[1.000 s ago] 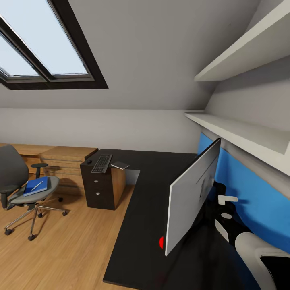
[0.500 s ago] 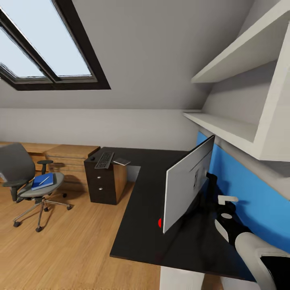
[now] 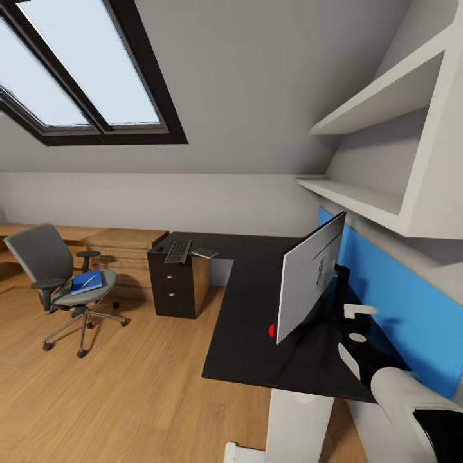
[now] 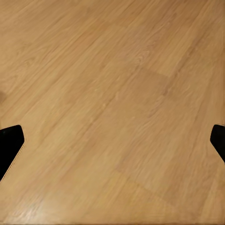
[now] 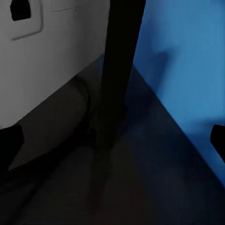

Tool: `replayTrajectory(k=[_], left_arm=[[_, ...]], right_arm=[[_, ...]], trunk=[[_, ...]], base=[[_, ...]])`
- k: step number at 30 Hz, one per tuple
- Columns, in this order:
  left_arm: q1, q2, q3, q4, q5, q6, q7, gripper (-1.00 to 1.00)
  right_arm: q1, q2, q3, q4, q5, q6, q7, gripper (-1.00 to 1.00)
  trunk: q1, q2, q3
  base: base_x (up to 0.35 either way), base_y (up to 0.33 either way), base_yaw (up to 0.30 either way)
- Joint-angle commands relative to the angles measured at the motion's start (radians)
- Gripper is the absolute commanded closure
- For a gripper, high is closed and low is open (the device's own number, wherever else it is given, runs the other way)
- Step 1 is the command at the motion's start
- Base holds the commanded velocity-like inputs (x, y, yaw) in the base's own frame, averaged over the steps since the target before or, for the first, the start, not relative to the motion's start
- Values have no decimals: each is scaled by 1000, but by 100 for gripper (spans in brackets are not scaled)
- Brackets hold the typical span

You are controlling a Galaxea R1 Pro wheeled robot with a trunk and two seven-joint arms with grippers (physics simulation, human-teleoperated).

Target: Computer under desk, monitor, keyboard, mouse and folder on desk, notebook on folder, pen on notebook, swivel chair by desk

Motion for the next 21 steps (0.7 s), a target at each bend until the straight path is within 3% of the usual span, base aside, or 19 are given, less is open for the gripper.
replayTrajectory(k=[1,3,4,5,7,8,10,11,15,17,21], left_arm=[[0,0,-3,-1,4,-1,2,-100],[0,0,-3,-1,4,0,2,-100],[0,1,-3,-1,4,0,2,-100],[0,0,-3,-1,4,0,2,-100],[0,0,-4,-1,4,0,2,-100],[0,0,-4,-1,5,0,2,-100],[0,-1,-4,-1,5,0,2,-100],[0,-1,-4,-1,5,0,2,-100],[0,-1,-4,0,5,0,3,-100],[0,-1,-4,0,5,0,3,-100],[0,-1,-4,0,5,0,2,-100]], right_arm=[[0,4,2,-12,-5,1,-3,-100],[1,12,1,-47,-5,17,-3,-100],[19,22,0,-160,-5,82,-5,-100],[31,26,-1,-199,-5,107,-6,-100],[89,35,-2,-343,-12,203,-21,-100],[141,40,-3,-458,-24,275,-43,-100],[198,43,-2,-579,-42,339,-74,-100],[254,46,-2,-698,-63,392,-110,-100],[369,50,6,-925,-111,479,-193,-100],[398,52,14,-976,-121,502,-214,-100],[444,98,66,-1055,-131,540,-250,-100]], trunk=[[0,-1,-1],[0,-1,-1],[0,-1,-1],[0,-1,-1],[0,-1,-1],[0,-1,-1],[0,-1,-1],[0,-1,-1],[0,-1,-1],[0,-1,-1],[0,-1,-1]], base=[[-256,226,0],[-215,190,0],[-81,71,0],[-64,57,0],[-37,33,0],[-21,19,0],[-15,13,0],[-9,8,0],[-5,4,0],[-2,2,0],[-72,139,0]])
